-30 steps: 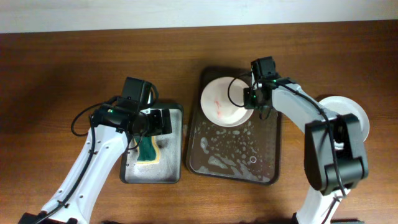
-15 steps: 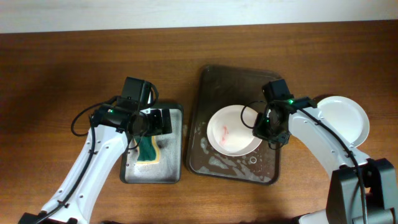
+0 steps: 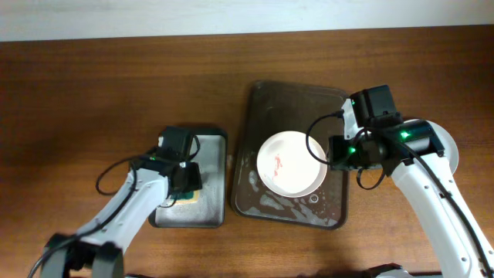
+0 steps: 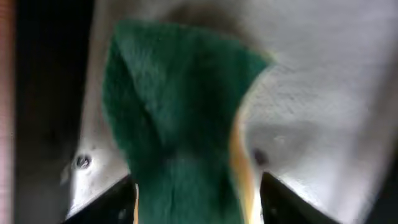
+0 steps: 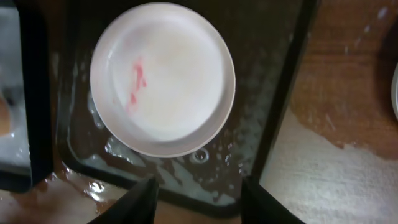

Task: Clean dirty plates on tray and stack at the side
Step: 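Pick up the sponge from the soapy tray with left gripper, then scrub the pink-stained plate with the sponge while right gripper holds it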

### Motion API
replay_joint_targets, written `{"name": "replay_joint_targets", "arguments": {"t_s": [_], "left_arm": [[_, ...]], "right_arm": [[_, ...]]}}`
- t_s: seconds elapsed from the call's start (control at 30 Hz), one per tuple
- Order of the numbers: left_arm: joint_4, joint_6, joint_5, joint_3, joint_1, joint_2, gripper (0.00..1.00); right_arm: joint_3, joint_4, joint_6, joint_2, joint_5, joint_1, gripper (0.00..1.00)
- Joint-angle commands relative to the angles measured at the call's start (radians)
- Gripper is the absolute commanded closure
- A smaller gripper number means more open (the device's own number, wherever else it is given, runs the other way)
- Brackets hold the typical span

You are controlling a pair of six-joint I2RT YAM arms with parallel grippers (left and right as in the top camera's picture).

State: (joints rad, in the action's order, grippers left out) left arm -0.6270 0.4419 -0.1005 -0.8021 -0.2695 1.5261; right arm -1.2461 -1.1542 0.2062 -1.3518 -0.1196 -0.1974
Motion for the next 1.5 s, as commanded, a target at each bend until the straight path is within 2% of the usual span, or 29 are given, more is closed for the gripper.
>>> {"name": "replay_joint_targets", "arguments": {"t_s": [0.0, 0.03, 0.07, 0.17, 0.2, 0.27, 0.33, 0.43, 0.57, 0.6, 0.67, 0.73, 0.8, 0.87, 0.9, 1.07, 1.23, 1.33, 1.4, 1.47], "left_arm": [[0.111, 0.05, 0.021, 0.071, 0.004, 0.072, 0.64], [0.147, 0.05, 0.051, 0.086, 0.004, 0.106, 0.87], [0.148, 0.051, 0.057, 0.086, 0.004, 0.126, 1.0], [0.124, 0.013, 0.074, 0.061, 0.004, 0.117, 1.0], [0.067, -0.038, 0.105, 0.002, 0.004, 0.105, 1.0], [-0.024, -0.063, 0.11, -0.088, 0.004, 0.092, 1.0], [-0.148, -0.135, 0.151, -0.232, 0.004, 0.085, 1.0], [-0.271, -0.16, 0.155, -0.386, 0.003, 0.085, 1.0], [-0.286, -0.218, 0.346, -0.485, -0.001, 0.085, 1.0], [-0.275, -0.236, 0.376, -0.489, -0.013, 0.085, 1.0], [-0.231, -0.235, 0.378, -0.489, -0.068, 0.085, 1.0], [-0.15, -0.234, 0.349, -0.488, -0.135, 0.09, 1.0], [-0.074, -0.217, 0.315, -0.488, -0.194, 0.113, 1.0], [-0.014, -0.146, 0.314, -0.488, -0.246, 0.166, 1.0], [0.018, -0.09, 0.34, -0.488, -0.283, 0.223, 1.0], [0.168, 0.044, 0.48, -0.488, -0.378, 0.433, 1.0], [0.338, 0.123, 0.634, -0.488, -0.405, 0.602, 1.0], [0.201, 0.122, 0.508, -0.488, -0.39, 0.653, 1.0], [-0.042, 0.122, 0.215, -0.518, -0.352, 0.65, 1.0], [-0.2, 0.122, 0.066, -0.593, -0.328, 0.65, 1.0]], "right_arm": [[-0.011, -0.005, -0.011, 0.005, -0.005, -0.005, 0.56], [-0.011, -0.003, -0.011, 0.005, -0.005, -0.005, 0.56], [-0.011, -0.003, -0.011, 0.005, -0.005, -0.005, 0.56], [-0.009, 0.003, -0.011, 0.0, -0.004, -0.005, 0.56], [-0.004, 0.016, -0.012, -0.02, 0.004, -0.005, 0.55], [-0.001, 0.04, -0.011, -0.064, 0.008, -0.003, 0.55], [0.0, 0.07, -0.012, -0.158, 0.008, -0.003, 0.51], [0.0, 0.098, -0.018, -0.335, 0.008, -0.003, 0.51], [0.0, 0.176, -0.019, -0.523, 0.007, 0.054, 0.53], [0.0, 0.196, -0.032, -0.552, -0.008, 0.093, 0.56], [0.0, 0.22, -0.192, -0.581, -0.207, 0.145, 0.69], [0.002, 0.23, -0.191, -0.603, -0.219, 0.153, 0.73], [0.003, 0.241, -0.183, -0.631, -0.22, 0.15, 0.86], [0.003, 0.25, -0.171, -0.636, -0.219, 0.15, 0.96], [0.002, 0.25, -0.138, -0.635, -0.212, 0.15, 0.96], [0.002, 0.249, -0.119, -0.635, -0.202, 0.15, 0.96], [0.002, 0.235, -0.119, -0.635, -0.203, 0.15, 0.96], [0.002, 0.226, -0.119, -0.635, -0.202, 0.15, 0.96], [0.002, 0.223, -0.119, -0.635, -0.202, 0.15, 0.96], [0.002, 0.224, -0.119, -0.635, -0.202, 0.15, 0.96]]}}
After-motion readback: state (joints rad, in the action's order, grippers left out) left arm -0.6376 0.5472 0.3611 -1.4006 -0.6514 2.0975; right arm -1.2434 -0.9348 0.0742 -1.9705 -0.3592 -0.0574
